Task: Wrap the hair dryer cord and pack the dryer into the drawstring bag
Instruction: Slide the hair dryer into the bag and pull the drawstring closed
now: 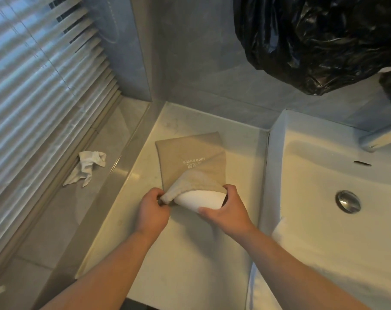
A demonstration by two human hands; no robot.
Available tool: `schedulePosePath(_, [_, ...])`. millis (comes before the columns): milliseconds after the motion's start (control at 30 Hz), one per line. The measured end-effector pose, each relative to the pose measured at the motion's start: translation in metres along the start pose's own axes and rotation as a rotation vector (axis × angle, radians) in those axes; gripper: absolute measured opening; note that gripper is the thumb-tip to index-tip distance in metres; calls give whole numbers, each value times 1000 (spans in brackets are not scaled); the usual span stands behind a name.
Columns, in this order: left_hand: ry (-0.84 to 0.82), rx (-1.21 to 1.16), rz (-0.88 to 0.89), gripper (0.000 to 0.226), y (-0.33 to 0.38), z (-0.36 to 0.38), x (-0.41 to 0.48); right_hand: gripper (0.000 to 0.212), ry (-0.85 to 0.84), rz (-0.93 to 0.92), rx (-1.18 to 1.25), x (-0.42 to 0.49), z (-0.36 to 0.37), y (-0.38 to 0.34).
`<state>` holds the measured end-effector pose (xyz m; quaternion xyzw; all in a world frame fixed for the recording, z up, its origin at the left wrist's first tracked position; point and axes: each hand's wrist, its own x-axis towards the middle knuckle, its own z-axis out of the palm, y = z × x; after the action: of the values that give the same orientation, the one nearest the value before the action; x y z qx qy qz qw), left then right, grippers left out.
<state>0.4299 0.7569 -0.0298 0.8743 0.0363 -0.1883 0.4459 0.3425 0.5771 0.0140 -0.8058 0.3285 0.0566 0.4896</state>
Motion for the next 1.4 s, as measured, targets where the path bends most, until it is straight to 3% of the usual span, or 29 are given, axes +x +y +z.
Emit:
schedulePosePath(300, [83, 66, -57, 15, 13, -1, 0, 91, 11, 29, 85, 1, 1, -20])
schedulePosePath(500, [9, 10, 135, 15, 6, 3, 8, 70, 26, 45, 120, 6, -6, -29])
schedulePosePath(667, [87, 15, 44, 21, 14, 5, 14, 61, 63, 64, 200, 7, -3, -30])
schedulePosePath(800, [55, 34, 10, 23, 19, 6, 16, 56, 115, 69, 309, 9, 0, -32])
schedulePosePath(1067, [13, 7, 33, 24, 21, 9, 12, 62, 188, 126, 397, 16, 5, -33])
schedulePosePath(1400, [-65, -28, 101, 29, 29, 9, -6, 74, 160, 93, 197, 9, 11, -13])
